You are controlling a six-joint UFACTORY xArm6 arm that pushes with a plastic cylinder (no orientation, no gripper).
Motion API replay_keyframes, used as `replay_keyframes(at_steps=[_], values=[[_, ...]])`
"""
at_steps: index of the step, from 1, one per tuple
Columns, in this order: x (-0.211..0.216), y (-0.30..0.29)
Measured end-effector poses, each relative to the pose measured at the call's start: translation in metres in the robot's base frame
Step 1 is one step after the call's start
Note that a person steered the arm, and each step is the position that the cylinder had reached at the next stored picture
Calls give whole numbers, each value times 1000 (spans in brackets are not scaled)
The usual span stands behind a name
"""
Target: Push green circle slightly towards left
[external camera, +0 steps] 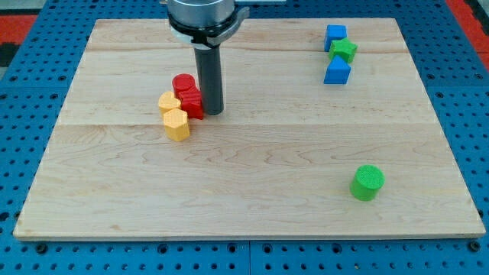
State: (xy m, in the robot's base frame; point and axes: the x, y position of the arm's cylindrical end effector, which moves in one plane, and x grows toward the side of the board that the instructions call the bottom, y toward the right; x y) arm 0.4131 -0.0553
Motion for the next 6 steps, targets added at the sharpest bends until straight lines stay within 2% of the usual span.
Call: replay_keyframes(at_steps=[1,3,4,5,6], values=[[-9,10],[-5,188],[43,254],[114,278],[144,225]])
